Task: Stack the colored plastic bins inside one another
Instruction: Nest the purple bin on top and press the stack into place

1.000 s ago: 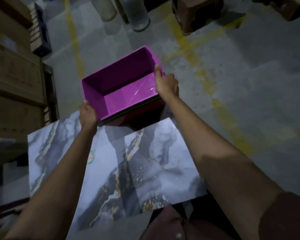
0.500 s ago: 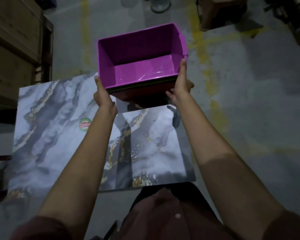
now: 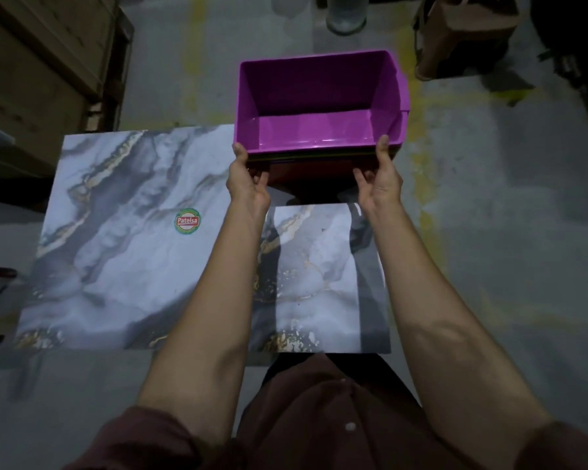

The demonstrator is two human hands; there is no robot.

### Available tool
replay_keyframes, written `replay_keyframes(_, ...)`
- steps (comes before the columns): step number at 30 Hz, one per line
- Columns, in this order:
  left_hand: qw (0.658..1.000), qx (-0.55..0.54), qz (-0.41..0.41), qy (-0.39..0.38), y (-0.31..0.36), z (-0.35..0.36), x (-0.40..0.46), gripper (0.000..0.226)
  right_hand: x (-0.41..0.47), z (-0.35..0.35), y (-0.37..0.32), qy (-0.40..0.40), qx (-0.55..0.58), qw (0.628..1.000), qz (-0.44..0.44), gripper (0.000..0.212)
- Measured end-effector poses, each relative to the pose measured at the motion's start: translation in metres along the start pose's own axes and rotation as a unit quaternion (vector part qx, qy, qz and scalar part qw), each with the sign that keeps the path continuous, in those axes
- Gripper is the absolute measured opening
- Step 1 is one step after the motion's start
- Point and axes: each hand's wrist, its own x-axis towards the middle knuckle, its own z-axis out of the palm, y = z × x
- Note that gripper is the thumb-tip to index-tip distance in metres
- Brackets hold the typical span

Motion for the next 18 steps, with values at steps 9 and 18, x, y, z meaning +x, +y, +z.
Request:
replay_keyframes(9, 0.957, 0.287, -0.02, -0.032, 0.046, -0.023, 0.026, 0.073, 0.026, -0.007, -0.061, 0.193, -0.259, 0.938, -0.124, 0.067)
replay_keyframes(18, 0.913, 0.394, -0.054, -0.091, 0.099, 0.029, 0.066, 0.032, 0.1, 0.06, -0.102, 0.049, -0.518, 0.853, -0.052, 0.082)
